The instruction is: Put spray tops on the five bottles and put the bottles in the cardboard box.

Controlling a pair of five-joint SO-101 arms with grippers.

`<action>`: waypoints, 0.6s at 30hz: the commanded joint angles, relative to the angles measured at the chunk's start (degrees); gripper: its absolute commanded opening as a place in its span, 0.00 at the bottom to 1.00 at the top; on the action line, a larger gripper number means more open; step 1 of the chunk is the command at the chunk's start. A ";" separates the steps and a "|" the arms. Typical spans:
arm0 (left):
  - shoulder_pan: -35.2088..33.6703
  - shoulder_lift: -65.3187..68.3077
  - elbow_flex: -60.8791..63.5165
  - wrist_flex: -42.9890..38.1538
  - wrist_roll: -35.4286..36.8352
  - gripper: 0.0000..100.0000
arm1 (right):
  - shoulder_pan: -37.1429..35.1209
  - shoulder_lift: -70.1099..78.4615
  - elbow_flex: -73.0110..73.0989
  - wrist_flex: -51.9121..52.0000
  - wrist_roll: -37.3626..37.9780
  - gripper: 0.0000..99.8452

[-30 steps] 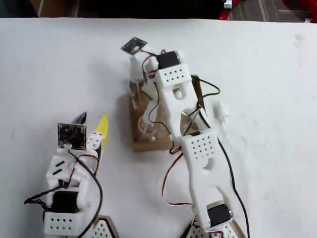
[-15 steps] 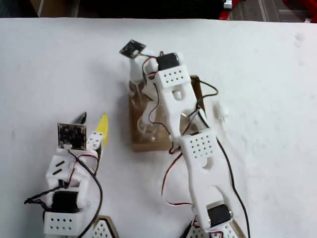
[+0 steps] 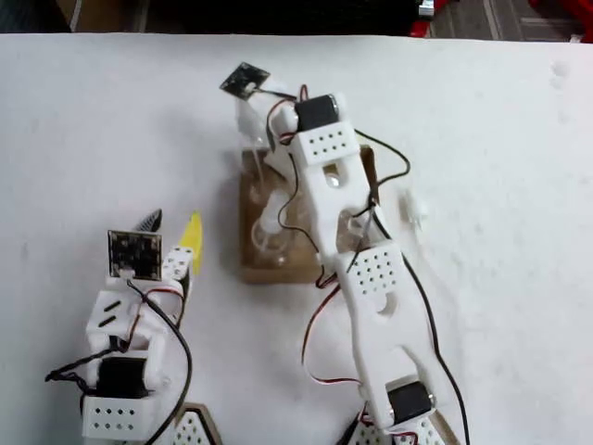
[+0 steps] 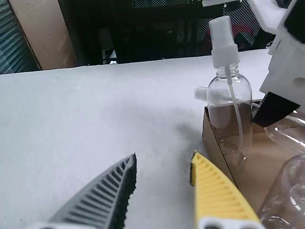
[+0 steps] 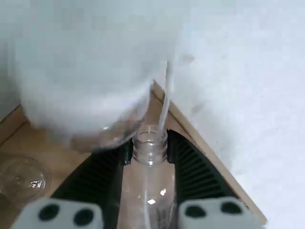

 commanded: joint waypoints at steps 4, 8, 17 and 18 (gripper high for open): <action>0.75 -0.40 -0.18 -1.85 -0.62 0.17 | 2.15 -0.84 -3.87 1.36 0.62 0.02; 0.75 -0.40 -0.18 -1.85 -0.62 0.17 | 3.21 -0.92 -4.92 1.45 0.62 0.02; 0.84 -0.40 -0.18 -1.85 -0.62 0.17 | 3.91 -1.71 -6.77 1.36 0.26 0.02; 0.84 -0.40 -0.18 -1.85 -0.62 0.17 | 3.91 -1.98 -7.56 1.36 0.26 0.02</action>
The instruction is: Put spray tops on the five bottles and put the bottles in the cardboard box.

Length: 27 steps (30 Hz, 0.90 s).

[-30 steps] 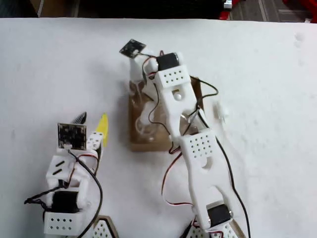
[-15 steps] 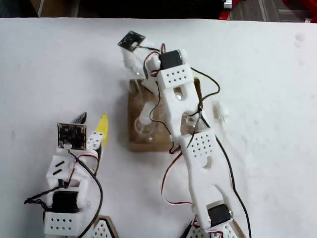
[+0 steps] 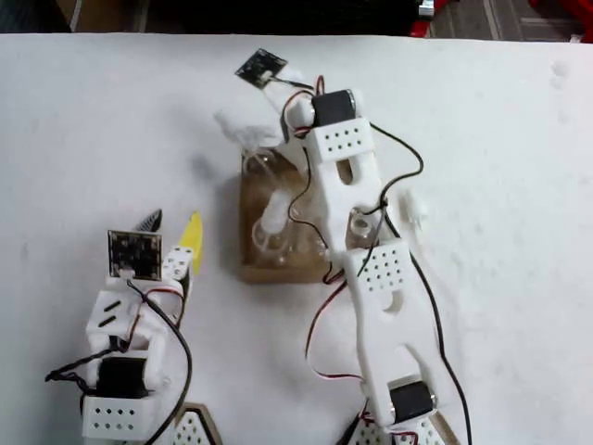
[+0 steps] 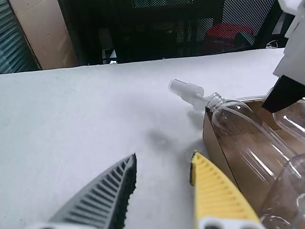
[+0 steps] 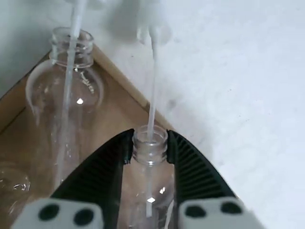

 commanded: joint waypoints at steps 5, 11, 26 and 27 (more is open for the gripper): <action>0.84 -0.40 -0.18 -1.85 -0.62 0.17 | 1.10 -2.86 -8.88 1.19 0.35 0.02; 0.84 -0.40 -0.18 -1.85 -0.62 0.17 | 1.80 -2.77 -10.73 -0.31 0.26 0.02; 0.84 -0.40 -0.18 -1.85 -0.62 0.17 | 5.67 -7.08 -10.90 -7.69 -13.36 0.02; 0.84 -0.40 -0.18 -1.85 -0.62 0.17 | 5.76 -8.22 -10.90 -7.69 -14.15 0.02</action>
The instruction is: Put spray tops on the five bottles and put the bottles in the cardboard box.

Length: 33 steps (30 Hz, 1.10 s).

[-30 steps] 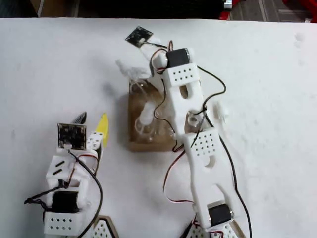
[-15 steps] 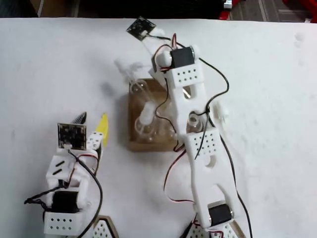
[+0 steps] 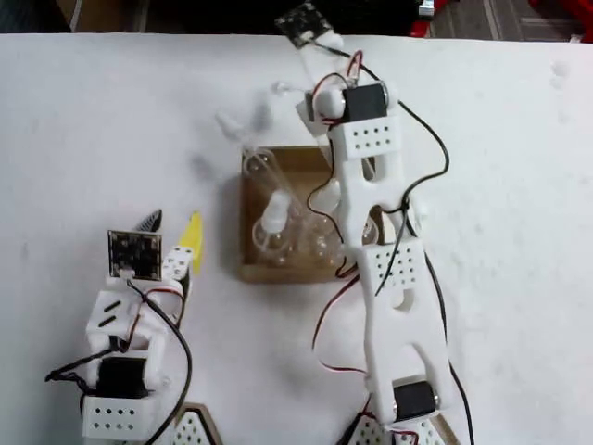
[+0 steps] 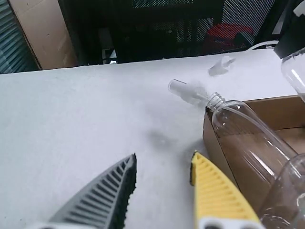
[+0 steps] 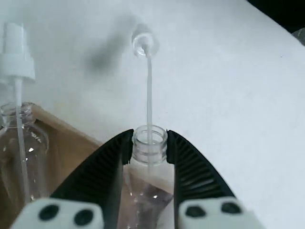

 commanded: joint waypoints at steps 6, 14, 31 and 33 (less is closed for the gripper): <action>0.84 -0.40 -0.18 -1.85 -0.62 0.17 | 1.10 -13.32 -2.20 0.48 -6.77 0.02; 0.84 -0.40 -0.18 -1.85 -0.62 0.17 | 3.21 -20.35 -2.20 4.97 -10.90 0.02; 0.75 -0.40 -0.18 -1.85 -0.62 0.17 | 22.55 -34.24 -1.93 8.57 -12.13 0.02; 0.75 -0.40 -0.18 -1.85 -0.62 0.17 | 27.12 -34.77 -1.49 8.66 -12.04 0.02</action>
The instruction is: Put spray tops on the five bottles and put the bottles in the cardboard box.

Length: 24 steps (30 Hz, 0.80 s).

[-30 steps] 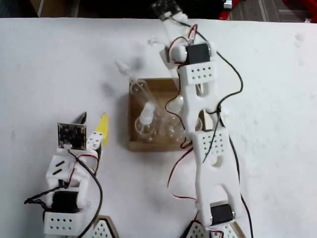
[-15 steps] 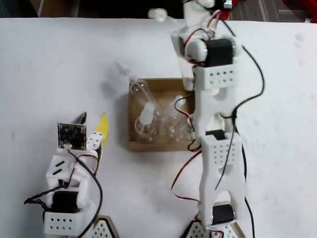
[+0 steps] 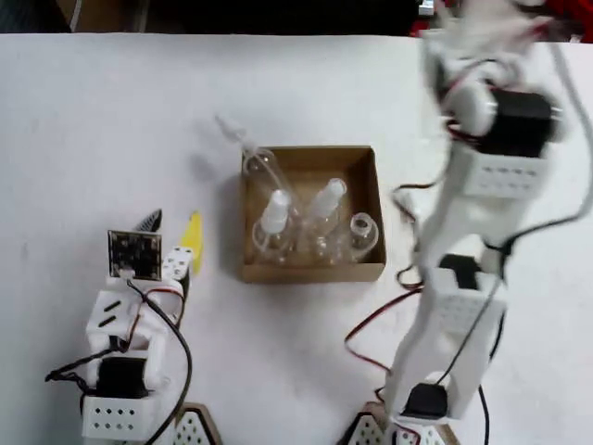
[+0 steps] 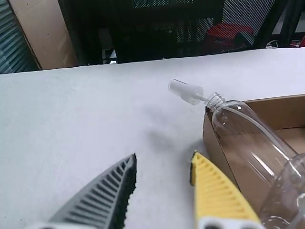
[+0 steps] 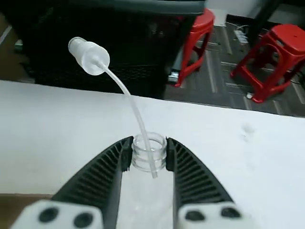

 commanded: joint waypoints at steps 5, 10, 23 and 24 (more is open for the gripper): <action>0.75 -0.40 -0.18 -1.85 -0.62 0.17 | 18.07 -7.16 9.41 1.71 0.35 0.02; 0.84 -0.40 -0.18 -1.85 -0.62 0.17 | 22.73 -13.76 29.36 1.54 7.38 0.02; 0.75 -0.40 -0.18 -1.58 -0.62 0.17 | 27.12 -19.12 85.36 -18.77 17.76 0.02; 0.75 -0.40 -0.18 -1.58 -0.62 0.17 | 26.86 -19.12 87.91 -19.65 18.99 0.02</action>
